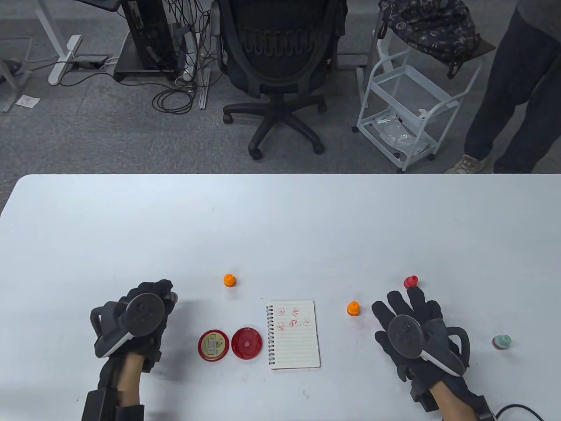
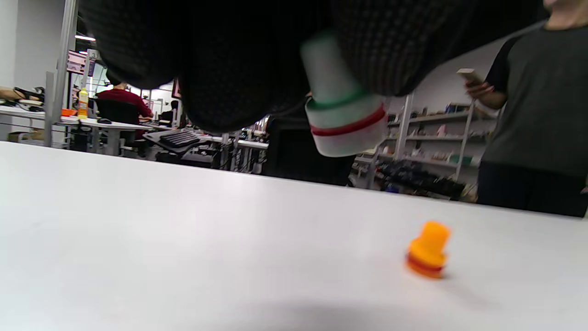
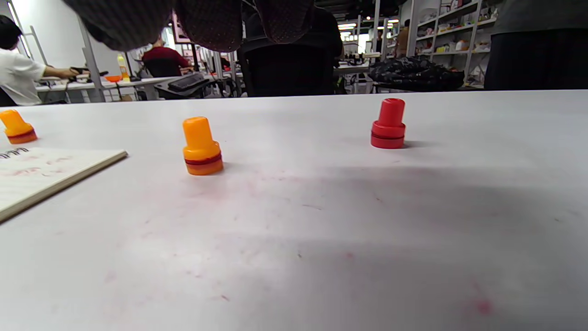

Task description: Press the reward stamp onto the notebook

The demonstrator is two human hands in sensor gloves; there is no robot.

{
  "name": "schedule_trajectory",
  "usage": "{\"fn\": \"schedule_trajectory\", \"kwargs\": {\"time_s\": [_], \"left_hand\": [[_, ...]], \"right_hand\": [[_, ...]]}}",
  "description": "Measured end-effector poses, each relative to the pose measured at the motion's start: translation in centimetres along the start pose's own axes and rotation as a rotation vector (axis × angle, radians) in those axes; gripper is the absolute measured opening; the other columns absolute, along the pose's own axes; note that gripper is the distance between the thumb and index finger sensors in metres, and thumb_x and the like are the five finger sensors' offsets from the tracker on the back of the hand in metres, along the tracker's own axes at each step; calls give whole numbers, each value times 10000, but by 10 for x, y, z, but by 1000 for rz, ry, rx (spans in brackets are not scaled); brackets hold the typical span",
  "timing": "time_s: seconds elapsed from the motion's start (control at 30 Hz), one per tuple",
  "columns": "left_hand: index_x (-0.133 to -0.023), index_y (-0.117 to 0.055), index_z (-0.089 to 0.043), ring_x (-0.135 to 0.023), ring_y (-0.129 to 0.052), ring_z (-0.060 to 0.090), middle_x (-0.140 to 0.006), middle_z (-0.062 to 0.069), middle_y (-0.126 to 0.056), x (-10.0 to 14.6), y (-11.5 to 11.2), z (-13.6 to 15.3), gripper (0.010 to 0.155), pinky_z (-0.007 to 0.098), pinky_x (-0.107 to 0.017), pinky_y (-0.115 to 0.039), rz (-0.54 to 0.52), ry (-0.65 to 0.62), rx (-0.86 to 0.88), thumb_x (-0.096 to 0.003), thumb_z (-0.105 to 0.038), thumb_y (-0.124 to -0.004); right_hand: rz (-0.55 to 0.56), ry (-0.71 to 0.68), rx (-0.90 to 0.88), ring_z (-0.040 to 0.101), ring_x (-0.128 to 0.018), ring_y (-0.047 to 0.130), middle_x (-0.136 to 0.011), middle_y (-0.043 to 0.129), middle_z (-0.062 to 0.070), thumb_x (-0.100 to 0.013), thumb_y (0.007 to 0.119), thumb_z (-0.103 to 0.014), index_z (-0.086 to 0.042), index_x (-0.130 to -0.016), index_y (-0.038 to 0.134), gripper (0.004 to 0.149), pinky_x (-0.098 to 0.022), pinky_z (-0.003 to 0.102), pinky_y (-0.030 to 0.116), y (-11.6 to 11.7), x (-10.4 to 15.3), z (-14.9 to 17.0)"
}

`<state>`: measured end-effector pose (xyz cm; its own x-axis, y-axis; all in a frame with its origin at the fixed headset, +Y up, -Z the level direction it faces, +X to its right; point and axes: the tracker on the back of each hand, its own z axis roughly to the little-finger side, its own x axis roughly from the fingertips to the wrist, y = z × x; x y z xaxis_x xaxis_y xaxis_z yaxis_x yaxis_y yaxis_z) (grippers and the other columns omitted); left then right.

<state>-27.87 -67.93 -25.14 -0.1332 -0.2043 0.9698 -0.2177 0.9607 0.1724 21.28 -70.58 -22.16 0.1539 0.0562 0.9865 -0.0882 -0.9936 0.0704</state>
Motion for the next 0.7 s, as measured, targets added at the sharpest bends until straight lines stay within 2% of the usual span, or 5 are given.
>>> {"fn": "schedule_trajectory", "kwargs": {"time_s": [0.17,0.47,0.6,0.63,0.7], "left_hand": [[-931,-770,-132,-623,-968,356,-859,101,-888,11,8,-50,506,520,-502,-809,-63,-145,187,-462,-302,-858],[-925,-779,-135,-508,-992,260,-817,75,-919,15,0,-130,511,452,-437,-840,-120,-386,319,-464,-344,-854],[-927,-778,-134,-417,-973,169,-812,69,-922,23,-26,-144,511,401,-390,-848,-183,-432,501,-471,-353,-851],[-919,-797,-117,-397,-974,177,-799,88,-934,22,-38,-149,508,408,-374,-847,-173,-441,576,-467,-339,-863],[-932,-777,-110,-414,-969,188,-819,97,-914,23,-48,-156,511,417,-388,-839,-70,-483,599,-478,-330,-855]], "right_hand": [[79,-58,-156,434,-1080,243,-1153,411,16,-415,677,-514,-355,-1022,516,647,-756,695,329,-18,1,-18],[166,-150,-467,492,-1044,432,-1129,505,47,-418,719,-492,-318,-1033,500,675,-739,657,469,-40,-4,-61],[178,-199,-624,462,-990,611,-1101,557,55,-416,721,-502,-311,-1028,500,678,-698,611,598,-25,-9,-75],[190,-213,-715,459,-965,656,-1082,597,72,-419,737,-487,-287,-1024,528,671,-678,607,624,-13,-11,-79],[94,-228,-792,452,-940,691,-1067,612,80,-413,739,-484,-273,-1019,533,674,-658,596,649,-2,-14,-82]]}}
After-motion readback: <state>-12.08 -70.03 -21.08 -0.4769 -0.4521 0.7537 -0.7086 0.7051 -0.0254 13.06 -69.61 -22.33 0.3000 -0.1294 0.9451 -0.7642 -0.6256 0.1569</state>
